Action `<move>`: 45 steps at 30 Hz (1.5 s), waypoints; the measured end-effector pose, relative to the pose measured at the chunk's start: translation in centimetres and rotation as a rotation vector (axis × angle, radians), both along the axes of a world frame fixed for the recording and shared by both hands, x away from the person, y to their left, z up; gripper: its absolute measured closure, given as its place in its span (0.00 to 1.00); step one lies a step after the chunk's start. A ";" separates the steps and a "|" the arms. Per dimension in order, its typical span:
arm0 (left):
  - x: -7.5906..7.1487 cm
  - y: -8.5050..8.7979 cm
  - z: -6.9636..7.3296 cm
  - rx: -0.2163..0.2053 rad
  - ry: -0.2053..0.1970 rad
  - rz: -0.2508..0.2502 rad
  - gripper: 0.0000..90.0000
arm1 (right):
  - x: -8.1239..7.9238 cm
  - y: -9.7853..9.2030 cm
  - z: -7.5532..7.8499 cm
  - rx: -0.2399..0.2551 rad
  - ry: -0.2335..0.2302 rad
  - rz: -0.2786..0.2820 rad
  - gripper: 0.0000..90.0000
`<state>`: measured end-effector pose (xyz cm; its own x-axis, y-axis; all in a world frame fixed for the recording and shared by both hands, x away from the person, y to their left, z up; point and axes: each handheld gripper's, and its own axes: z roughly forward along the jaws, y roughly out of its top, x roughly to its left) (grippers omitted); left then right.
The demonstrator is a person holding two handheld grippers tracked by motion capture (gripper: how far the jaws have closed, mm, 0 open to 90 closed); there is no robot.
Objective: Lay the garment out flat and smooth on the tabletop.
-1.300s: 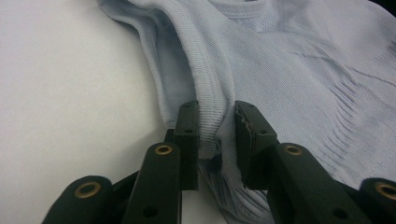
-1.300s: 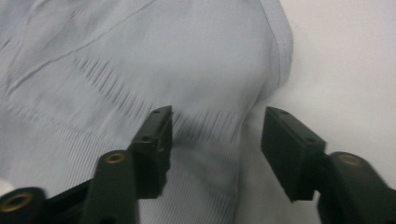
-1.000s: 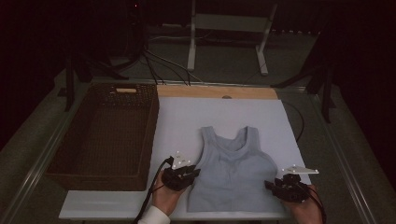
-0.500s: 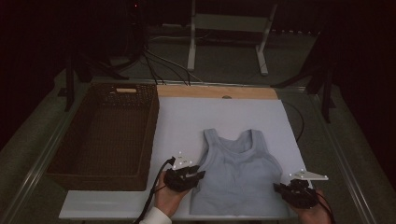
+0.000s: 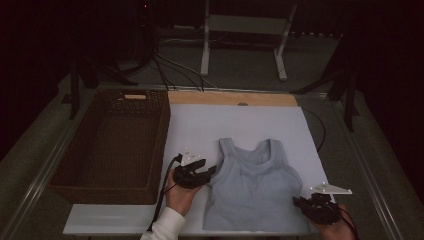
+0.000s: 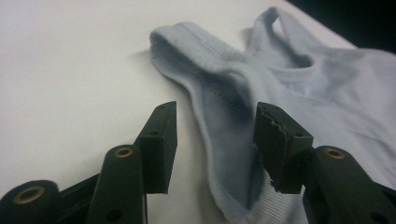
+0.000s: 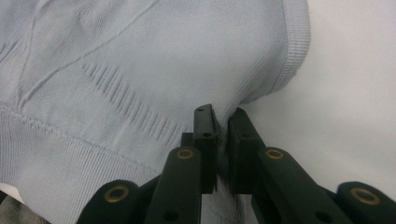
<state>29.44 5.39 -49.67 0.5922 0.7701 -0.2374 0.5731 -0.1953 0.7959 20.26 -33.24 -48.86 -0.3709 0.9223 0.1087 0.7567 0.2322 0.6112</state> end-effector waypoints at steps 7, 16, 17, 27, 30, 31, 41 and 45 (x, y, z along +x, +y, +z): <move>0.7 -0.8 -1.1 0.019 0.034 -0.020 0.55 | -0.1 0.1 0.0 -0.001 -0.004 0.003 0.94; 1.3 -1.7 -2.4 0.047 0.076 -0.039 0.57 | -0.2 0.1 0.1 0.003 -0.008 0.006 0.94; 1.3 -1.7 -2.5 0.050 0.083 -0.041 0.58 | -0.2 0.1 0.1 0.003 -0.008 0.006 0.94; 1.3 -2.2 -3.0 0.096 0.119 -0.071 0.97 | -0.4 0.2 0.2 0.005 -0.010 0.019 0.94; 1.1 -1.6 -2.7 0.110 0.099 -0.053 0.98 | -0.6 0.2 0.3 0.008 -0.010 0.023 0.94; 1.1 -1.4 -2.6 0.108 0.099 -0.046 0.99 | -0.7 0.2 0.3 0.009 -0.009 0.025 0.94; 1.0 0.2 -2.7 0.104 0.125 -0.041 0.98 | -1.1 0.8 0.2 0.021 -0.001 0.054 0.94; 0.6 0.3 -1.8 0.041 0.087 -0.045 0.76 | -1.0 0.7 0.2 0.026 0.002 0.054 0.88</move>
<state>30.05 5.71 -51.43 0.6047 0.7533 -0.2585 0.6295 -0.2532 0.7346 19.21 -32.53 -48.63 -0.4202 0.8976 0.1335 0.7444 0.2569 0.6163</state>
